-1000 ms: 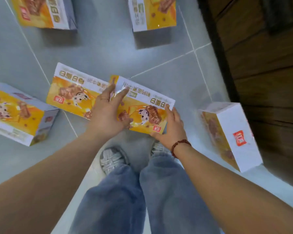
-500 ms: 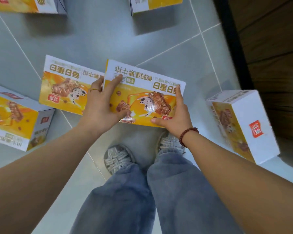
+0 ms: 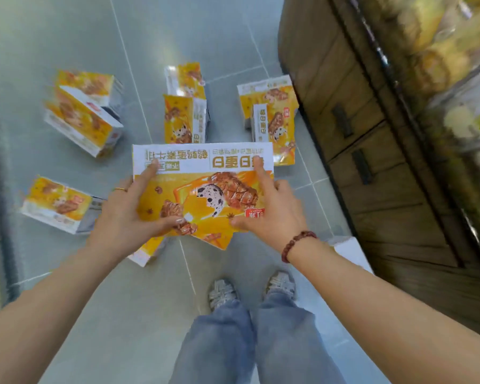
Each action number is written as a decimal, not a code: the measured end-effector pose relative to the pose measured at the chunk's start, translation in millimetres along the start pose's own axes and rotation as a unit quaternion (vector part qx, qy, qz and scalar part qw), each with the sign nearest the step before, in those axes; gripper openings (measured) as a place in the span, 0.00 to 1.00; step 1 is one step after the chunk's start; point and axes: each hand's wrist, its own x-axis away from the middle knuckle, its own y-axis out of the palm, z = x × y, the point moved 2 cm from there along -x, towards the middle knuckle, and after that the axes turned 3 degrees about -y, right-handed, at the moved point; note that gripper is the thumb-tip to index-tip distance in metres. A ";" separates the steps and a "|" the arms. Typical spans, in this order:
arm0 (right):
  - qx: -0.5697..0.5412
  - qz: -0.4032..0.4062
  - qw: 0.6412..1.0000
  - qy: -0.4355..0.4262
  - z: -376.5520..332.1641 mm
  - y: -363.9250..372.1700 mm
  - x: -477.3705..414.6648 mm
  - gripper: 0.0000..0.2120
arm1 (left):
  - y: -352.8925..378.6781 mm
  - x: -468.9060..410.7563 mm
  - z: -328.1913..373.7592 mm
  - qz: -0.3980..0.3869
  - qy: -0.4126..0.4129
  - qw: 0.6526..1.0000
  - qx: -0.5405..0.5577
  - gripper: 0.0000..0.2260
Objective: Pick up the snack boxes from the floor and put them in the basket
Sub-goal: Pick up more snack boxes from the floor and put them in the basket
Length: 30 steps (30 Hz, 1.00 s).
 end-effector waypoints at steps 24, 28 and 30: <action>0.153 -0.069 0.887 -0.431 -260.0 -197.3 193.7 0.52 | -207.0 332.6 128.9 0.394 -0.168 0.900 0.077 0.44; 0.173 -0.148 0.837 -0.497 -275.1 -165.7 227.6 0.53 | -181.5 407.0 129.3 0.434 -0.276 0.855 0.071 0.43; 0.191 -0.192 0.808 -0.523 -280.2 -145.7 252.5 0.53 | -168.0 447.9 129.7 0.439 -0.320 0.838 0.053 0.43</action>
